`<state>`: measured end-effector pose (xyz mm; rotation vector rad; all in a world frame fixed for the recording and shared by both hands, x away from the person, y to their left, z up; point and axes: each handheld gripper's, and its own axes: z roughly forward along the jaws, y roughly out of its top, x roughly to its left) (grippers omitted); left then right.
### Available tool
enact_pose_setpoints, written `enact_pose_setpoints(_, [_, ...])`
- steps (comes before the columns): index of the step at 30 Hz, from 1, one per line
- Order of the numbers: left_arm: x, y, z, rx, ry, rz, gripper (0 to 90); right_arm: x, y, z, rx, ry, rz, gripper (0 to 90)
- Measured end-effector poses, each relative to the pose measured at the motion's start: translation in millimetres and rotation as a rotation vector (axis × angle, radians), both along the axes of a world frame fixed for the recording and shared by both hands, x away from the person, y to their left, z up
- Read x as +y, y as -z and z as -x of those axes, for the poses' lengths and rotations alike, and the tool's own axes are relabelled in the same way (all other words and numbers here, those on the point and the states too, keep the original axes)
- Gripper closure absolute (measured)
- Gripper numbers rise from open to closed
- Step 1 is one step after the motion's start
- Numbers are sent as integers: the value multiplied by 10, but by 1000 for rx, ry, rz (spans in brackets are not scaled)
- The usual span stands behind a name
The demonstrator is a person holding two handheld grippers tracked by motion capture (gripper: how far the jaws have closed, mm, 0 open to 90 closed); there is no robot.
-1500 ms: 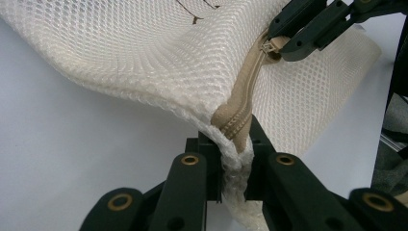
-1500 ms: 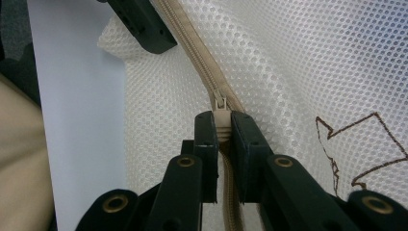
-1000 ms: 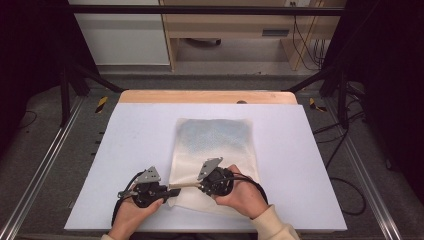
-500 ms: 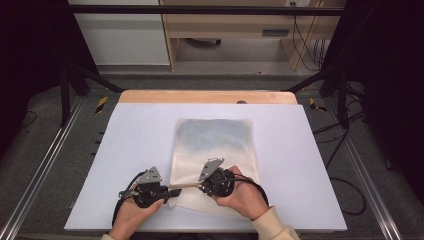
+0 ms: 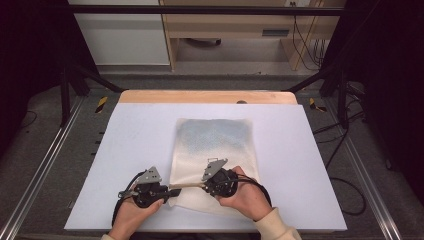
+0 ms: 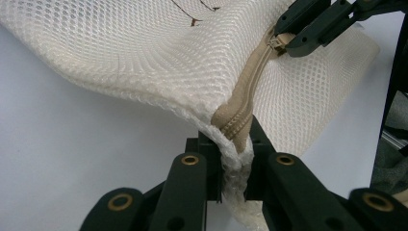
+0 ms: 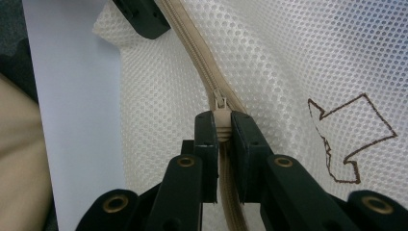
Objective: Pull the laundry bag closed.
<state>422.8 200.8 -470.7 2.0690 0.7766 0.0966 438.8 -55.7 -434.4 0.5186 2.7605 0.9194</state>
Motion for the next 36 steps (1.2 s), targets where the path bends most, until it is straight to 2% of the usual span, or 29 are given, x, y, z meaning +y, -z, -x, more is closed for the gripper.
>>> enact_pose_setpoints(36, [-6, -5, 9, -5, 6, -1, 819, -110, 12, 20, 9, 14, 0, 822])
